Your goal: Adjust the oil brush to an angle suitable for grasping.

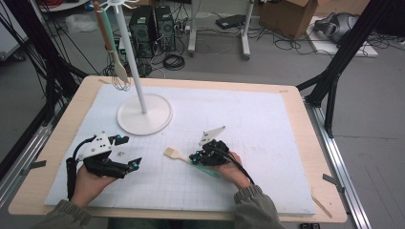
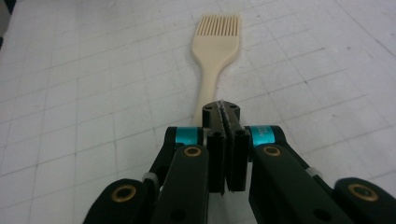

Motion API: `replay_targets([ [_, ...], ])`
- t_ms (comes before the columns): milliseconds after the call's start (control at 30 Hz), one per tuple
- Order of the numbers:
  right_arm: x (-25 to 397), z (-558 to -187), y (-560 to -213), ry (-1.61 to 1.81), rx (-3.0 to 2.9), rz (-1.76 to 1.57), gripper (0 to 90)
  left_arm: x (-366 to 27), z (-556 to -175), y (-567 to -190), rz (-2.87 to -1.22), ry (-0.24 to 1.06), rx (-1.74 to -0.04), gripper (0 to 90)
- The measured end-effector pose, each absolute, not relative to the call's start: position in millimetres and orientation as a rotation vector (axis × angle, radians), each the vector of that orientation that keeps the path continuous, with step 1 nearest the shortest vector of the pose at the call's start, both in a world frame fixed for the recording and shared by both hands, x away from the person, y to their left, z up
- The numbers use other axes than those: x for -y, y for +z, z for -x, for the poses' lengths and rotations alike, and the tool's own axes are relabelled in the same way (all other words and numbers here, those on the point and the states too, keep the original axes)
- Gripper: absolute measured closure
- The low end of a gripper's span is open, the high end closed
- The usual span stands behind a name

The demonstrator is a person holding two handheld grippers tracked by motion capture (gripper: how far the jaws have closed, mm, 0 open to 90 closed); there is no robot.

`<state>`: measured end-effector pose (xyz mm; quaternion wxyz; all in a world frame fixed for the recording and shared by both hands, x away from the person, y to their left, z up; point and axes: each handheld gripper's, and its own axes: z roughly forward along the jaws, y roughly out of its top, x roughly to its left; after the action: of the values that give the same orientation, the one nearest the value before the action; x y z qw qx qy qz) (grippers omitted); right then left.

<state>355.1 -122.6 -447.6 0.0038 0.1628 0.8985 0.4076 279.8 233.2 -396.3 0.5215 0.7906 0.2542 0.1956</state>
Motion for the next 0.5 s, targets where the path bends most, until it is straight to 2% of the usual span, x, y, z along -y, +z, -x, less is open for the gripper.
replay_targets([
  [500, 107.8, -348.8, -449.1, 1.31, -2.856, -0.418, 89.0, -233.1, -279.1, -396.2, -1.895, 0.469, -0.609, 12.7],
])
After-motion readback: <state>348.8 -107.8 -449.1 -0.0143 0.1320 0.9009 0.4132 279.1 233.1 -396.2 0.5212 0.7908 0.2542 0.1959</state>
